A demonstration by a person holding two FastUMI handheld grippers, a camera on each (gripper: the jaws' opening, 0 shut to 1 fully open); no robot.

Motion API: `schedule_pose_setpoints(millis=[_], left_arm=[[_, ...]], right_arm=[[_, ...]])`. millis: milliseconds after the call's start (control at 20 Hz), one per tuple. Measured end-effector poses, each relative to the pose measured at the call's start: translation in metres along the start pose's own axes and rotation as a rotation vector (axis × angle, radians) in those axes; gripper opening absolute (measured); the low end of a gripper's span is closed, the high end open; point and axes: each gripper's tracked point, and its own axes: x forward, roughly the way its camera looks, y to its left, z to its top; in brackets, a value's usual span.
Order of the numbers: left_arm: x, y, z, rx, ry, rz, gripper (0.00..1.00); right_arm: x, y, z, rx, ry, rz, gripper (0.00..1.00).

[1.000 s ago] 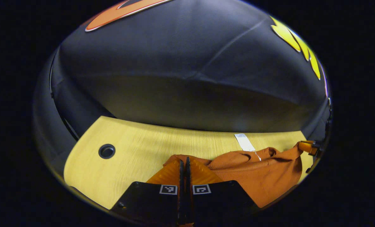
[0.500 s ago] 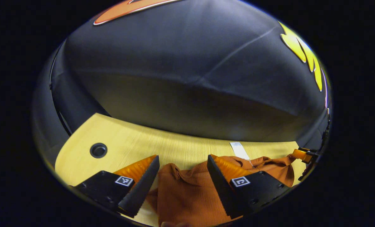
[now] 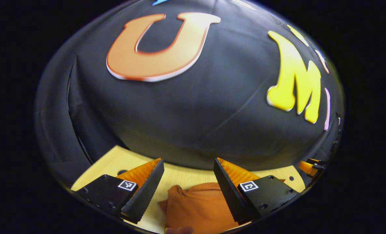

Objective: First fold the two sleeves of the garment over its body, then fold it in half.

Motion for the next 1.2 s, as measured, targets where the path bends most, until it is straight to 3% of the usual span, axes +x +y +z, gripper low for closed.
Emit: schedule_pose_setpoints(millis=[250, 500, 750, 900, 1200], left_arm=[[-0.093, -0.029, 0.083, 0.050, -0.195, -0.002, 0.98], [-0.190, -0.058, 0.112, 0.080, -0.290, -0.029, 0.98], [-0.264, -0.063, 0.089, 0.134, -0.322, -0.045, 0.98], [-0.299, -0.080, 0.063, 0.113, -0.307, -0.075, 0.98], [-0.329, -0.096, 0.042, 0.121, -0.314, -0.099, 0.98]], right_arm=[[-0.080, 0.002, 0.054, -0.027, -0.165, 0.041, 0.97], [-0.182, 0.013, 0.109, -0.031, -0.366, 0.052, 0.94], [-0.246, 0.038, 0.090, -0.003, -0.375, 0.059, 0.96], [-0.279, 0.047, 0.063, -0.027, -0.369, 0.054, 0.94], [-0.316, 0.053, 0.053, -0.024, -0.397, 0.052, 0.95]])
